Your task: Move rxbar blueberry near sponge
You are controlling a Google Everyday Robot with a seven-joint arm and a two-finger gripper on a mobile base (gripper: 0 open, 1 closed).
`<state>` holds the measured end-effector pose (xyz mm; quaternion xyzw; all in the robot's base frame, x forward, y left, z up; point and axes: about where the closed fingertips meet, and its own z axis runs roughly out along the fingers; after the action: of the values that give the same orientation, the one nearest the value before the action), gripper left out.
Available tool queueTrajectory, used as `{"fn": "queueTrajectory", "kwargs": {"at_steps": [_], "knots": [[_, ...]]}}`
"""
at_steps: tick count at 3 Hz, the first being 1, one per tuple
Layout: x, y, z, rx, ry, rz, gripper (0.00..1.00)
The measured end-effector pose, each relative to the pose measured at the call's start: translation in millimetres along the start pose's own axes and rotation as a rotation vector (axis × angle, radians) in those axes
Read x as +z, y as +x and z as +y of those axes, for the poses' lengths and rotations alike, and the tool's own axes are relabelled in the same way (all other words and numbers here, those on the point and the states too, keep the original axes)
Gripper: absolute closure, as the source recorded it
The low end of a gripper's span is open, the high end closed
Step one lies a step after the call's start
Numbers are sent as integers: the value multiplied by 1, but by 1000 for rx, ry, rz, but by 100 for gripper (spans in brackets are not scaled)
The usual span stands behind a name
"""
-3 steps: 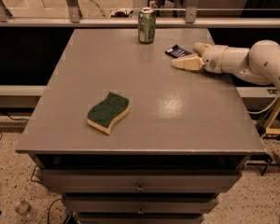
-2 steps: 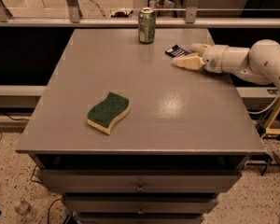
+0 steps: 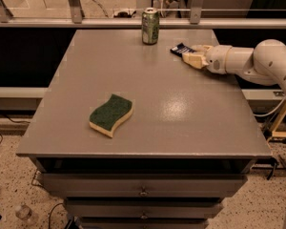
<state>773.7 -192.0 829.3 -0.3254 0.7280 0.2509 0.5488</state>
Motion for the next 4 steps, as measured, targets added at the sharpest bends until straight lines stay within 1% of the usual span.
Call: {"fn": "queueTrajectory", "kwargs": {"at_steps": [4], "knots": [[0, 0, 0, 0, 0, 0, 100]]}}
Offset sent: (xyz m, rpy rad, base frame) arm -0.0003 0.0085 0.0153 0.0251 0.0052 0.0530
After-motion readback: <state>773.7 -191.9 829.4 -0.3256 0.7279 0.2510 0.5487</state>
